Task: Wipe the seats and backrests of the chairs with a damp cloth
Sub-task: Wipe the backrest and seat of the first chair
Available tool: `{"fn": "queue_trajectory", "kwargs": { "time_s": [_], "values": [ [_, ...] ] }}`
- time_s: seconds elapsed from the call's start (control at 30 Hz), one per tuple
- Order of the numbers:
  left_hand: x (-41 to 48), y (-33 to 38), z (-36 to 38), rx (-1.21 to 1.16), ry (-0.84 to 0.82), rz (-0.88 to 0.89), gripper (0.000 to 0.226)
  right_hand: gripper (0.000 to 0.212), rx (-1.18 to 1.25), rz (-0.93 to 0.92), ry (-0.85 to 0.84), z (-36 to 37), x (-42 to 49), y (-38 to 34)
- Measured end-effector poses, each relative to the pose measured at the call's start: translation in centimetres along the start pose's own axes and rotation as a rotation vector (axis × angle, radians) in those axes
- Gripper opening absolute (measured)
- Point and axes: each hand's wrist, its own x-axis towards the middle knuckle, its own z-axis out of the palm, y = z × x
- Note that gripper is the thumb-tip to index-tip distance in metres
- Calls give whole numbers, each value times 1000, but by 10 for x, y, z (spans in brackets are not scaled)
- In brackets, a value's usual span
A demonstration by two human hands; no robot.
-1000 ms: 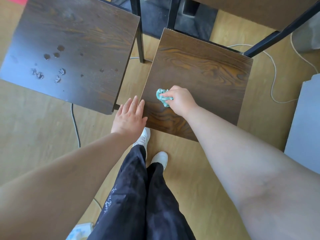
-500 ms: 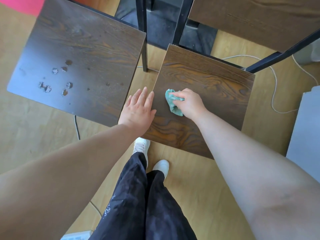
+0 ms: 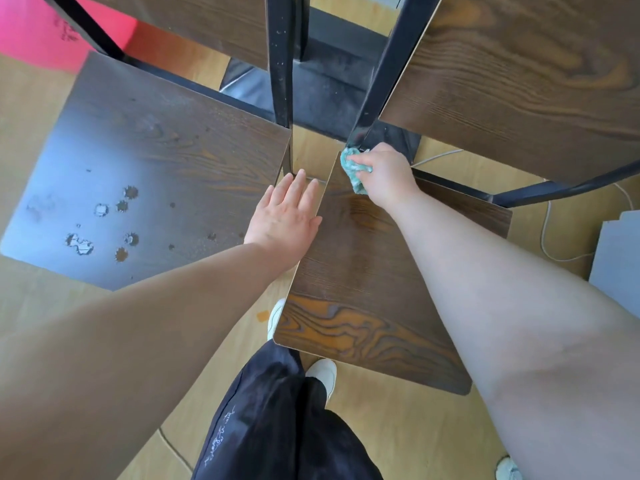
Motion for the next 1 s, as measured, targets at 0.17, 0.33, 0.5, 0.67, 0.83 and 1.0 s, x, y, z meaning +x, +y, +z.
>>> {"fn": "queue_trajectory", "kwargs": {
  "time_s": [0.17, 0.33, 0.5, 0.67, 0.83, 1.0],
  "values": [
    [5, -1, 5, -16, -22, 6, 61, 37, 45, -27, -28, 8, -4, 5],
    [0, 0, 11, -21, -47, -13, 61, 35, 71, -14, -44, 8, -10, 7],
    [-13, 0, 13, -19, -64, -22, 61, 34, 75, -8, -72, 22, -36, 9],
    [-31, -1, 16, -9, -66, -39, 61, 32, 34, -68, -122, 40, -73, 14],
    [-57, 3, 23, 4, -63, -39, 62, 29, 63, -76, -164, 61, -114, 20],
    [-90, 9, 41, -13, -72, -36, 62, 35, 72, -69, -179, 78, -149, 25]
  ]
}}
